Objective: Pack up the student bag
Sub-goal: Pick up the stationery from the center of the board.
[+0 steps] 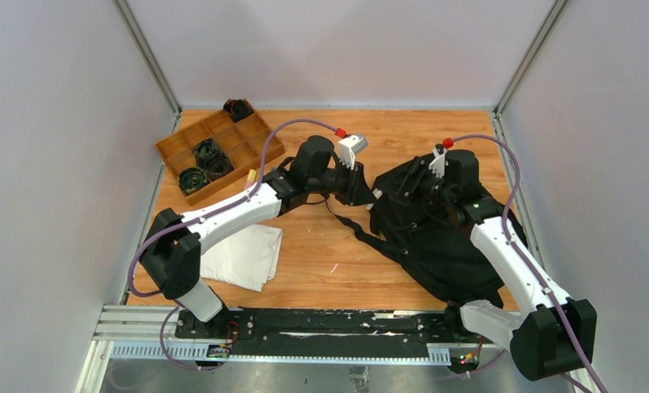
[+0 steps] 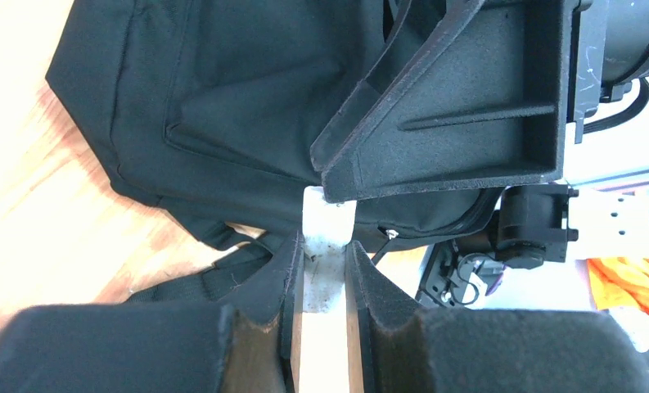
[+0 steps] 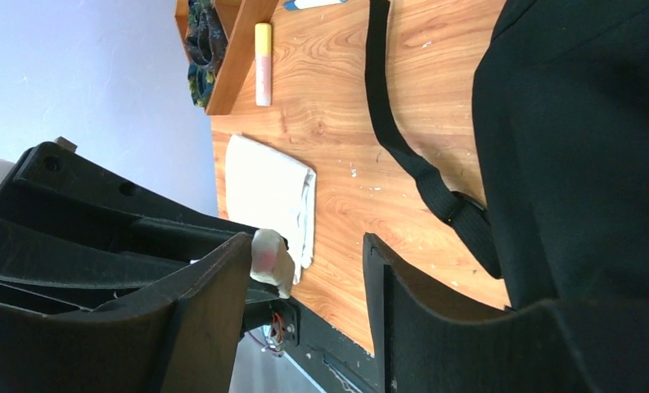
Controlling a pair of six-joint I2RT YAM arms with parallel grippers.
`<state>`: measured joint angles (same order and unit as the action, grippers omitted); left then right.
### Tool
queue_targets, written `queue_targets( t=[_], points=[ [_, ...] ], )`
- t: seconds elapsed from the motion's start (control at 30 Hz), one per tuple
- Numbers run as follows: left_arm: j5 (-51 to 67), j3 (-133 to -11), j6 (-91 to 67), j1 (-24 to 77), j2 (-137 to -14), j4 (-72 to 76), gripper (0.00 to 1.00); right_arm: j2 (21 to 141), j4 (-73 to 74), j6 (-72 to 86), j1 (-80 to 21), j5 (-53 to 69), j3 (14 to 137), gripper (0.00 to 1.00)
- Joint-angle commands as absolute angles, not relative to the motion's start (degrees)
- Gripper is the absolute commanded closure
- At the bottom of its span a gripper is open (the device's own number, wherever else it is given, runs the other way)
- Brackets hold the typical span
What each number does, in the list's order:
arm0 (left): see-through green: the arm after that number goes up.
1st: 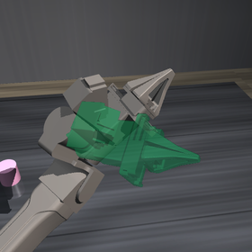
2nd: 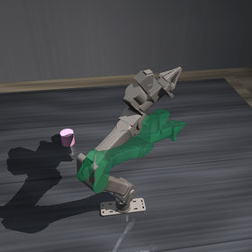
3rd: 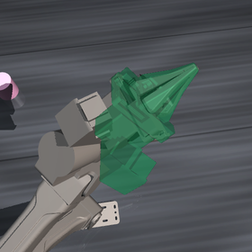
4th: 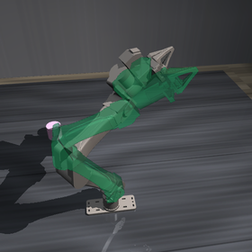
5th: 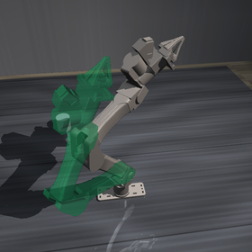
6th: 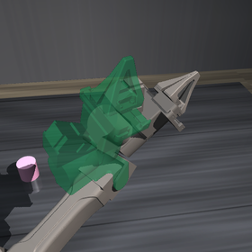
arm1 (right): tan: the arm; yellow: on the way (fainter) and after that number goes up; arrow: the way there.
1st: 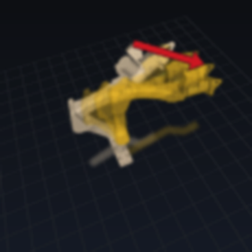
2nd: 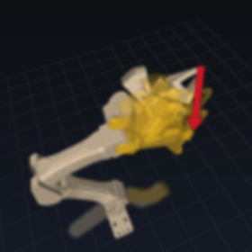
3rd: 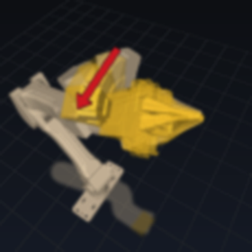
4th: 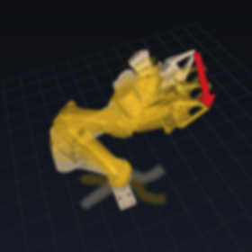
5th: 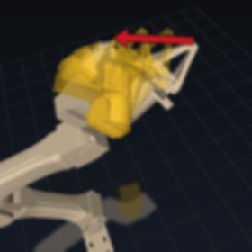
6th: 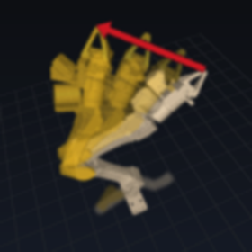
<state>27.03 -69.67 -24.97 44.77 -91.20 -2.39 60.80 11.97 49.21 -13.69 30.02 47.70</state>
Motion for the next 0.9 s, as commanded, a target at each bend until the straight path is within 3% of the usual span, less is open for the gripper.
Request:
queue_targets(
  t=[0.0,0.5,0.57,0.6,0.63,0.7,0.77,0.87],
  points=[
    [29.0,-70.2,-22.3,45.4,-89.6,-0.2,0.99,60.9,9.3,51.7,-15.6,30.9,47.3,0.45],
    [26.8,-72.1,-21.6,45.5,-91.1,-1.0,0.98,61.4,5.3,54.7,-18.0,35.8,44.5,0.72],
    [26.9,-72.5,-21.5,45.5,-91.5,-1.4,0.96,61.3,6.4,54.1,-18.0,35.7,45.0,0.84],
    [26.9,-72.7,-21.6,45.6,-91.5,-1.5,0.90,61.1,7.3,53.4,-18.0,35.3,45.3,0.92],
    [27.0,-73.1,-21.6,45.5,-91.7,-1.7,0.72,60.6,9.1,52.2,-17.8,34.3,45.9,0.99],
    [26.8,-73.8,-21.1,45.5,-91.9,-3.1,0.39,58.6,15.8,48.2,-16.5,29.7,48.2,1.00],
    [26.7,-74.0,-20.2,45.5,-91.7,-4.6,0.27,55.5,23.4,43.6,-14.2,22.1,50.5,1.00],
    [24.3,-73.5,-18.8,45.5,-90.6,-6.3,0.25,49.8,32.6,37.5,-11.2,7.3,51.4,1.00]
  ],
)
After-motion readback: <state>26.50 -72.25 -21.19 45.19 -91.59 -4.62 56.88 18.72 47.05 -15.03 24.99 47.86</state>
